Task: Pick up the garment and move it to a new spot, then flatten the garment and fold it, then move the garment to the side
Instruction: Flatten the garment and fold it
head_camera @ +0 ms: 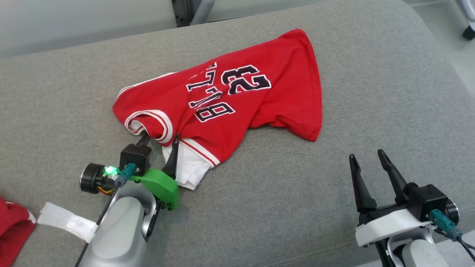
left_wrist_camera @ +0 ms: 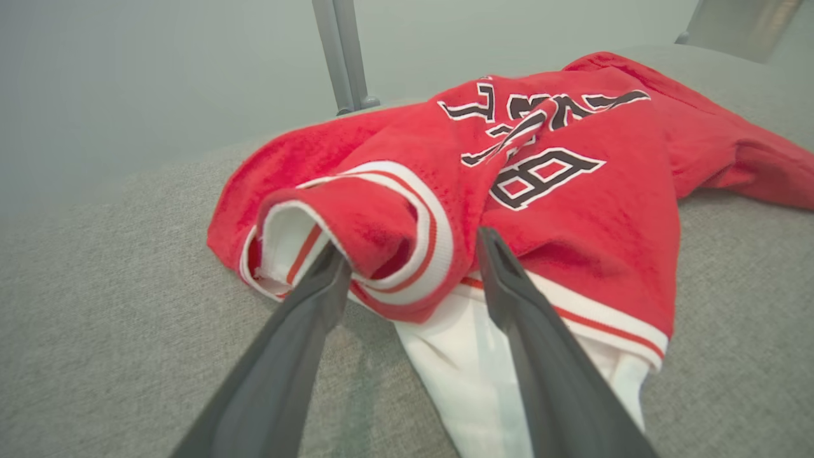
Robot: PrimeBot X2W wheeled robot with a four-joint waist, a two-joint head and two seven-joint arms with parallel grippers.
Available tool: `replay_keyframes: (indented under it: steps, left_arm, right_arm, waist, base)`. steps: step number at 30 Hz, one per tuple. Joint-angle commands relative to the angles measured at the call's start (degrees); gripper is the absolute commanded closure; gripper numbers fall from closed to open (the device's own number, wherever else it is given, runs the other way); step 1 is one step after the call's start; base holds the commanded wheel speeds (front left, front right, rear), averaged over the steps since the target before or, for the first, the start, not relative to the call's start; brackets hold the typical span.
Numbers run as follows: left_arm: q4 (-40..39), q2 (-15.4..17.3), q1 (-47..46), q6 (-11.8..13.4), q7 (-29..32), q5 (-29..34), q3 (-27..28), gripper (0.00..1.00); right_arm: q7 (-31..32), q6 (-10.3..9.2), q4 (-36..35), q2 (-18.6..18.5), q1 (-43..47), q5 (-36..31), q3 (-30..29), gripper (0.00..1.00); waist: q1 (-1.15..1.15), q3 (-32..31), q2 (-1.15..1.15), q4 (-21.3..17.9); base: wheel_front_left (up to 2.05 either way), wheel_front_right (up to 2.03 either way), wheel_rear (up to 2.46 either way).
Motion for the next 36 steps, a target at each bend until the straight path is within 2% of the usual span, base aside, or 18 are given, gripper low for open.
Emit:
replay_keyframes:
  steps: [1,10,18,21,22,23,29,33,36]
  left_arm:
    - [1.0,0.9,-2.2,-0.3,-0.1,-0.3,0.5,1.00]
    - [1.6,4.4,-10.4,-1.7,0.3,-2.5,3.0,1.00]
    - [1.8,10.6,-23.4,-3.3,5.9,-3.4,2.8,1.00]
    - [3.8,11.1,-27.6,-3.4,7.0,-4.5,3.1,1.00]
    - [5.0,10.8,-28.4,-3.5,7.6,-4.9,3.1,0.06]
    - [6.2,10.6,-29.1,-3.6,7.8,-5.3,2.9,0.00]
    - [9.0,10.1,-27.5,-3.2,2.7,-5.6,1.8,0.00]
    - [5.3,8.8,-21.6,-1.5,0.3,-3.2,-0.6,0.00]
    - [-0.6,7.0,-15.6,-0.3,-0.1,-3.1,-1.0,0.00]
  right_arm:
    - [-0.1,-0.08,-1.3,0.2,0.8,0.6,1.0,0.00]
    - [-0.1,-0.08,-4.0,0.2,1.3,1.5,3.6,0.00]
    - [-0.1,-0.08,-4.0,1.5,-0.6,1.7,5.7,0.00]
    - [-0.1,-0.08,-3.9,2.0,-1.6,1.8,6.0,0.00]
    - [-0.1,-0.09,-3.9,2.2,-1.9,1.8,6.2,0.00]
    - [-0.1,-0.08,-3.7,2.3,-2.1,1.8,6.3,0.00]
    - [-0.1,-0.08,-3.4,2.8,-2.5,2.0,6.4,0.00]
    - [-0.1,-0.08,-3.1,3.1,-1.3,1.9,5.4,0.00]
    - [-0.1,-0.08,-3.0,2.8,-0.8,1.7,4.7,0.00]
  waist:
    - [0.00,0.0,0.00,-1.9]
    - [0.00,2.0,0.00,-4.5]
    - [0.00,6.2,0.00,-7.9]
    - [0.00,7.8,0.00,-9.2]
    - [0.00,8.2,0.00,-9.4]
    - [0.00,8.6,0.00,-9.6]
    - [0.00,8.7,0.00,-9.7]
    - [0.00,8.0,0.00,-7.6]
    - [0.00,7.4,0.00,-5.3]
  base:
    - [0.00,0.00,0.00]
    - [0.00,0.00,0.00]
    - [0.00,0.00,0.00]
    - [0.00,0.00,0.00]
    - [0.00,0.00,0.00]
    - [0.00,0.00,0.00]
    - [0.00,0.00,0.00]
    - [0.00,0.00,0.00]
    - [0.00,0.00,0.00]
